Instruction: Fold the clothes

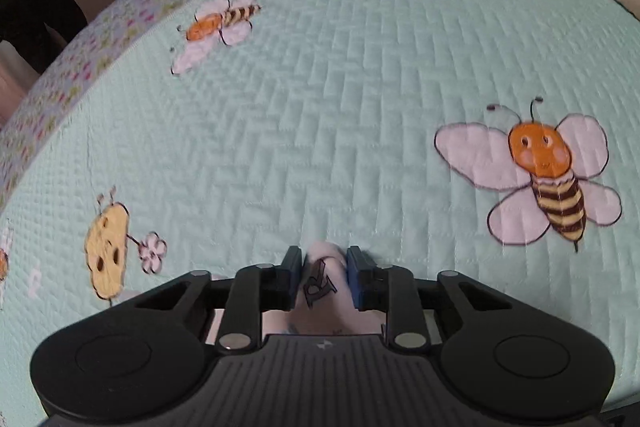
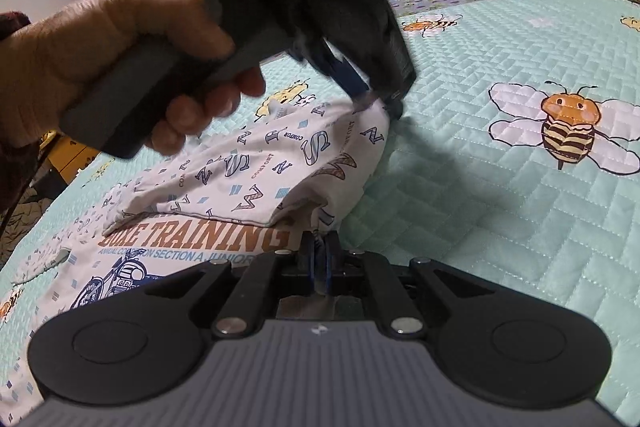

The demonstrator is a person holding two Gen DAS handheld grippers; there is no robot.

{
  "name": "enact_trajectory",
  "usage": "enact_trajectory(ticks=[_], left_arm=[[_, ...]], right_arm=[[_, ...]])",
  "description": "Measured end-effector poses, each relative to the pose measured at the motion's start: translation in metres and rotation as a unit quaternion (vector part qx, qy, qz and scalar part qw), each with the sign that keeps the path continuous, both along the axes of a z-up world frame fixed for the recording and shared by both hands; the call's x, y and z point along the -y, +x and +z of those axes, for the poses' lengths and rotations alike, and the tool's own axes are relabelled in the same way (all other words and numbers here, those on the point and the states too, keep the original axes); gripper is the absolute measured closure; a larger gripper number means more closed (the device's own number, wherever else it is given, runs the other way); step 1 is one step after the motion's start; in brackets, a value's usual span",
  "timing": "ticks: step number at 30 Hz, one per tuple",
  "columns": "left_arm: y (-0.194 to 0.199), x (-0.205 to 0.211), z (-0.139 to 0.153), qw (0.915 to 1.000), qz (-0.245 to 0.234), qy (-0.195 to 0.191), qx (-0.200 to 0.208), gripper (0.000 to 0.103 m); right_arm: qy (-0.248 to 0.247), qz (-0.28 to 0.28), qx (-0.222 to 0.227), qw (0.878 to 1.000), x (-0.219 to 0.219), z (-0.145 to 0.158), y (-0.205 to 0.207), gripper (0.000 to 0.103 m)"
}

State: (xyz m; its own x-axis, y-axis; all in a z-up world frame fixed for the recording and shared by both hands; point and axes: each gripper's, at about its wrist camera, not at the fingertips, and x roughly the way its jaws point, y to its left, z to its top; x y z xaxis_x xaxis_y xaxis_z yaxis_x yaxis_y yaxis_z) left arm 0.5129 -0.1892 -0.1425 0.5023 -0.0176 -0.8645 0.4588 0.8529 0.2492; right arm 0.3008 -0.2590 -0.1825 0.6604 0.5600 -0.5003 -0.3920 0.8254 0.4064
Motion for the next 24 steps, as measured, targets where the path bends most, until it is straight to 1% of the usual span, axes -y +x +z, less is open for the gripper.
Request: enact_trajectory(ticks=[1,2,5,8,12,24], left_arm=[[-0.001,0.0,-0.002,1.0,-0.001,0.002,0.001,0.079],[-0.003,0.001,-0.001,0.9999,-0.002,0.006,0.008,0.085],[-0.006,0.004,0.002,0.9992,0.002,0.023,0.033,0.092],[-0.004,0.007,0.006,0.9977,0.022,0.03,0.056,0.094],[-0.004,0.014,0.002,0.9958,0.018,0.05,0.075,0.094],[0.004,0.013,-0.001,0.9951,0.028,0.05,0.08,0.094]], right_arm=[[0.002,0.0,-0.001,1.0,0.001,0.0,0.0,0.096],[0.004,0.0,-0.002,1.0,0.001,0.0,0.0,0.096],[-0.005,0.001,0.003,1.0,-0.002,0.001,-0.001,0.095],[-0.017,0.004,0.01,1.0,-0.005,0.002,-0.003,0.094],[-0.022,0.006,0.01,1.0,-0.005,0.002,-0.004,0.094],[-0.012,0.006,0.004,1.0,-0.002,0.001,-0.004,0.094]])
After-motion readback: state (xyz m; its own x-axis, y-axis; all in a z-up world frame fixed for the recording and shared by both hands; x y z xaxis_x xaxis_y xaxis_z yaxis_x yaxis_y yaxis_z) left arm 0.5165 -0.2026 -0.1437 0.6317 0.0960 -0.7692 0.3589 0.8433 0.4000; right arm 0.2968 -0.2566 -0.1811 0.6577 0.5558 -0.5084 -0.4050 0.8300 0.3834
